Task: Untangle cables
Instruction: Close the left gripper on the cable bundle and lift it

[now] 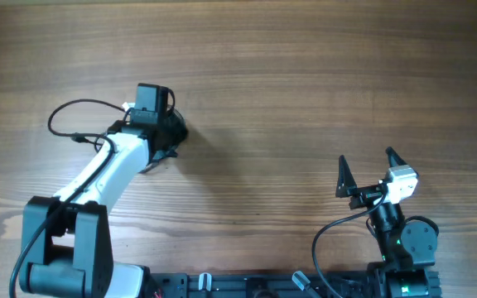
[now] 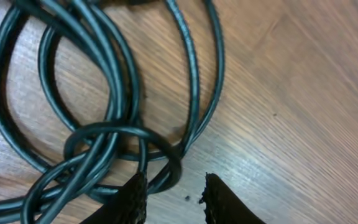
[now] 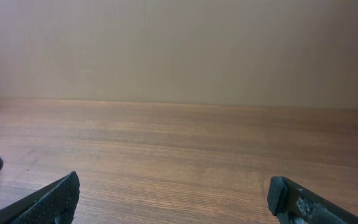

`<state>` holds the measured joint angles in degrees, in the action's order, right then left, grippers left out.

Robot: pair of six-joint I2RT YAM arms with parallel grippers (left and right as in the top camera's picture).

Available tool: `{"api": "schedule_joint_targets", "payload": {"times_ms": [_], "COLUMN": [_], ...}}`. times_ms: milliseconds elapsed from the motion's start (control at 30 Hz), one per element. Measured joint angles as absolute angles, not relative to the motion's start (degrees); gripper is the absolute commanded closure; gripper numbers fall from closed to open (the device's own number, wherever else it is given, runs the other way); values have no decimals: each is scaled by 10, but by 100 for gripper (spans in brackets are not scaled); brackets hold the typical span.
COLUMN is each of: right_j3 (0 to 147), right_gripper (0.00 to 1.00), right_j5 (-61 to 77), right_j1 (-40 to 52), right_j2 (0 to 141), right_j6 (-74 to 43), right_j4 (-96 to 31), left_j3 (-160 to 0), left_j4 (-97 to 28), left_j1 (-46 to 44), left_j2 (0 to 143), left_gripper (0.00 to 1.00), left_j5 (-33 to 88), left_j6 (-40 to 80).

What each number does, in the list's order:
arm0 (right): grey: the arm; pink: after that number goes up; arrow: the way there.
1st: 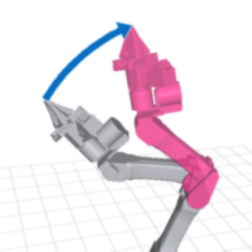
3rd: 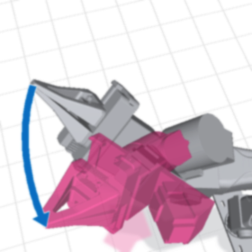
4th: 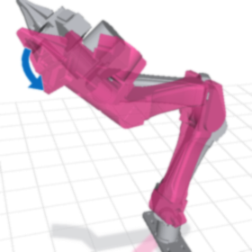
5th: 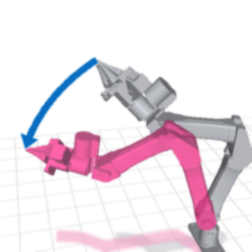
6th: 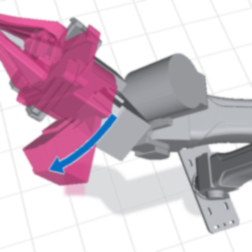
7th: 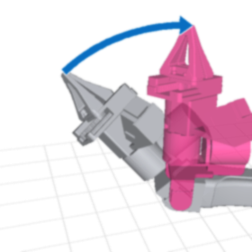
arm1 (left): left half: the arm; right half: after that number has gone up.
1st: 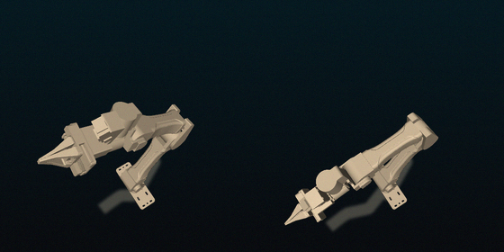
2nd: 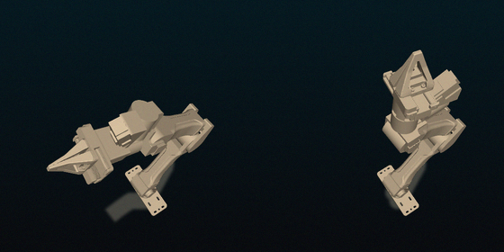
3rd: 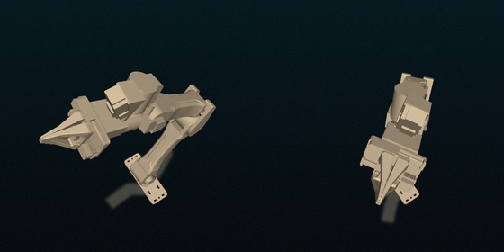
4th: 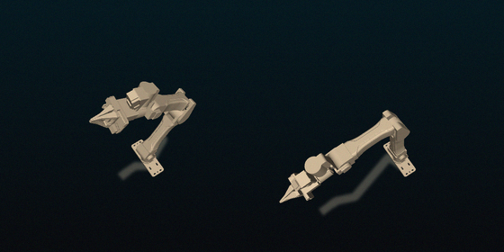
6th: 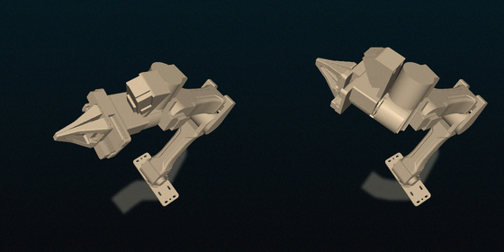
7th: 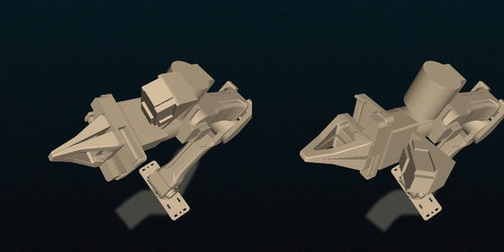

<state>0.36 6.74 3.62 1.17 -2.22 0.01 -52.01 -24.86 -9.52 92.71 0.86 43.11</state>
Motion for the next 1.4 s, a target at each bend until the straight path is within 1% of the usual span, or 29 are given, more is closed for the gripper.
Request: {"api": "schedule_joint_targets", "payload": {"times_ms": [100, 133, 167, 200, 267, 400, 500, 633, 733, 800, 867, 1400], "right_j3": [3, 3, 4, 4, 4, 3, 4, 4, 4, 4, 4, 4], "right_gripper": [0, 0, 0, 0, 0, 0, 0, 0, 0, 0, 0, 0], "right_j5": [67, 68, 67, 67, 68, 67, 67, 68, 67, 67, 68, 67], "right_j1": [36, 36, 36, 36, 36, 36, 36, 36, 36, 36, 36, 36], "right_j2": [12, 12, 12, 12, 12, 12, 12, 12, 12, 12, 12, 12], "right_j6": [-22, -22, -22, -22, -22, -22, -22, -22, -22, -22, -22, -22], "right_j4": [0, 0, 0, 0, 0, 0, 0, 0, 0, 0, 0, 0], "left_j3": [-520, -520, -520, -520, -520, -520, -519, -519, -519, -519, -518, -518], "left_j4": [-248, -246, -241, -238, -227, -222, -235, -247, -286, -332, -343, -343], "left_j1": [-98, -98, -98, -98, -99, -99, -98, -98, -98, -98, -98, -98], "left_j2": [929, 935, 949, 958, 983, 979, 926, 802, 765, 767, 773, 780], "left_gripper": [68, 74, 88, 96, 96, 96, 96, 96, 96, 96, 96, 96], "left_j5": [-23, -30, -32, -32, -34, -36, -28, 35, 58, 62, 67, 70], "left_j6": [442, 445, 449, 453, 457, 458, 458, 458, 458, 458, 455, 434]}}
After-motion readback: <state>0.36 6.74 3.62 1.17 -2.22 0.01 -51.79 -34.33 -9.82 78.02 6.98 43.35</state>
